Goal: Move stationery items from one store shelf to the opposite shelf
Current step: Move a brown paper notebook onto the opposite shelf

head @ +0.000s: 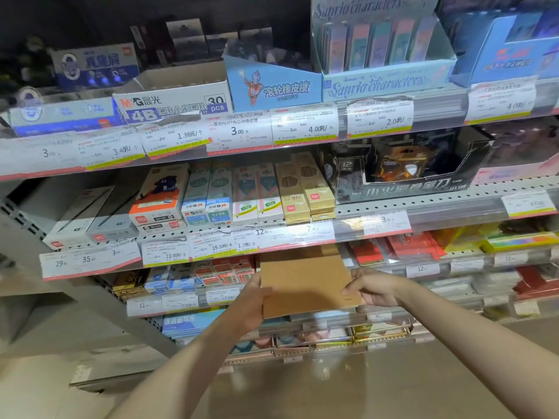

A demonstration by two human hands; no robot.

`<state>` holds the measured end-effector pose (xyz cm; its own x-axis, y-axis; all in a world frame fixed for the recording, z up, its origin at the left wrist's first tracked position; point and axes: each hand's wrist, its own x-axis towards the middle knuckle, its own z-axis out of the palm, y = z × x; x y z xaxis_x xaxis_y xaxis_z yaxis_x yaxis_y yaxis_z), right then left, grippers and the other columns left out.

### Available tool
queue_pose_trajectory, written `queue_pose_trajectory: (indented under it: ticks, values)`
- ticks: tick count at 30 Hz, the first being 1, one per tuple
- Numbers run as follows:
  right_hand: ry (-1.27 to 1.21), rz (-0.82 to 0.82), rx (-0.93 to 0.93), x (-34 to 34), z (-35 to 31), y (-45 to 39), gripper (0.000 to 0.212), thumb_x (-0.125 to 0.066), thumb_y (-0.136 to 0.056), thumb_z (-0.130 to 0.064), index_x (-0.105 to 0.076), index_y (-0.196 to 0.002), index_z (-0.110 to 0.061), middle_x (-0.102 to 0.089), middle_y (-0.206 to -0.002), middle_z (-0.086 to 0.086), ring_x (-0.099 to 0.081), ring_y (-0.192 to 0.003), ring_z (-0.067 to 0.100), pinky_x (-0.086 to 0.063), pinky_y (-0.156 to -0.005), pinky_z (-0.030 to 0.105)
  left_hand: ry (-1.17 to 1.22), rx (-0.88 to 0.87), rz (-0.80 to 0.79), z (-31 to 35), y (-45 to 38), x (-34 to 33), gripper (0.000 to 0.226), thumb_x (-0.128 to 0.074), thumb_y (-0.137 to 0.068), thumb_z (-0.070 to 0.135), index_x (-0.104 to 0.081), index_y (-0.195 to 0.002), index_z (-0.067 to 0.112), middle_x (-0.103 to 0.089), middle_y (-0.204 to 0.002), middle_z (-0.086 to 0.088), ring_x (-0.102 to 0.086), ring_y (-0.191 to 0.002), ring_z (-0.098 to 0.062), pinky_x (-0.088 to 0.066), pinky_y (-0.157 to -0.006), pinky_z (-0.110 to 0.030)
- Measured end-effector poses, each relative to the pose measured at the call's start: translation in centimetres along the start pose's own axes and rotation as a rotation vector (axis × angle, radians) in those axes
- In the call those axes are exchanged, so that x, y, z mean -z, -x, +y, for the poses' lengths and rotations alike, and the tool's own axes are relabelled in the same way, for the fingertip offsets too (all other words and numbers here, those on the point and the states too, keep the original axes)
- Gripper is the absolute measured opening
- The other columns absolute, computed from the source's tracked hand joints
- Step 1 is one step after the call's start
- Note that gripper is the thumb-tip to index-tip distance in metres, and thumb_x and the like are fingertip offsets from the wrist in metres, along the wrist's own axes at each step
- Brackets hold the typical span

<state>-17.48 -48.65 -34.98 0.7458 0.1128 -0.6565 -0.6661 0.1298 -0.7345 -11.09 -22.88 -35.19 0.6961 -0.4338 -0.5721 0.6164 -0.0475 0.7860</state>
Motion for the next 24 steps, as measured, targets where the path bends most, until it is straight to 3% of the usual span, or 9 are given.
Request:
queue_pose_trajectory:
  ticks: [3, 7, 12, 15, 17, 20, 24]
  values:
    - [-0.121, -0.040, 0.016, -1.6, 1.4, 1.4, 0.018, -0.047, -0.086, 0.007, -0.062, -0.091, -0.002, -0.074, -0.078, 0.008, -0.071, -0.065, 0.014, -0.058, -0.054, 0.023, -0.026, -0.019, -0.074, 0.0, 2.1, 1.1, 0.045, -0.046, -0.090, -0.001, -0.039, -0.130, 0.019, -0.052, -0.124, -0.016, -0.055, -0.097, -0.029, -0.053, -0.060, -0.035]
    - [-0.259, 0.075, 0.122, -4.4, 3.6, 2.8, 0.020, -0.044, -0.096, -0.013, -0.060, -0.105, -0.005, -0.075, -0.083, 0.004, -0.071, -0.069, 0.012, -0.059, -0.059, 0.023, -0.021, 0.002, -0.159, -0.4, 4.9, 2.0, 0.045, -0.044, -0.092, 0.000, -0.037, -0.129, 0.026, -0.050, -0.126, -0.019, -0.061, -0.083, -0.031, -0.055, -0.051, -0.034]
    - [-0.212, 0.172, 0.224, -7.5, 6.2, 6.4, 0.020, -0.043, -0.096, -0.011, -0.057, -0.111, -0.011, -0.074, -0.089, 0.002, -0.071, -0.074, 0.010, -0.057, -0.060, 0.023, -0.171, 0.029, -0.134, -1.3, 7.5, 3.4, 0.036, -0.048, -0.093, 0.013, -0.040, -0.127, 0.023, -0.050, -0.131, -0.026, -0.053, -0.089, -0.037, -0.044, -0.065, -0.042]
    - [-0.174, 0.207, 0.283, -9.0, 7.5, 9.3, 0.024, -0.042, -0.097, -0.011, -0.055, -0.117, -0.012, -0.070, -0.102, 0.007, -0.066, -0.089, 0.020, -0.053, -0.078, 0.034, -0.144, 0.007, -0.185, -1.8, 9.4, 3.3, 0.030, -0.045, -0.092, 0.007, -0.046, -0.119, 0.019, -0.062, -0.119, -0.018, -0.057, -0.096, -0.038, -0.044, -0.077, -0.048]
    - [-0.174, 0.254, 0.317, -10.1, 8.8, 11.4, 0.025, -0.041, -0.097, -0.011, -0.055, -0.118, -0.015, -0.070, -0.101, 0.006, -0.064, -0.091, 0.022, -0.049, -0.079, 0.036, -0.065, -0.011, -0.231, -2.1, 10.7, 2.7, 0.027, -0.039, -0.092, 0.000, -0.049, -0.114, 0.013, -0.065, -0.108, -0.012, -0.063, -0.092, -0.028, -0.053, -0.074, -0.039]
    - [-0.185, 0.327, 0.360, -11.2, 10.9, 14.6, 0.027, -0.040, -0.097, -0.011, -0.054, -0.118, -0.021, -0.069, -0.101, 0.007, -0.062, -0.090, 0.025, -0.047, -0.076, 0.036, -0.097, -0.020, -0.272, -2.9, 12.3, 1.2, 0.014, -0.041, -0.095, 0.009, -0.052, -0.102, 0.012, -0.068, -0.096, -0.007, -0.066, -0.081, -0.017, -0.055, -0.064, -0.029]
    - [-0.245, 0.469, 0.430, -12.0, 13.8, 19.3, 0.024, -0.039, -0.097, -0.008, -0.056, -0.107, -0.021, -0.067, -0.092, 0.004, -0.060, -0.082, 0.023, -0.043, -0.068, 0.033, -0.174, -0.083, -0.344, -4.7, 13.8, -2.1, 0.020, -0.043, -0.097, 0.021, -0.055, -0.111, 0.016, -0.073, -0.085, -0.002, -0.069, -0.065, -0.011, -0.052, -0.051, -0.022]
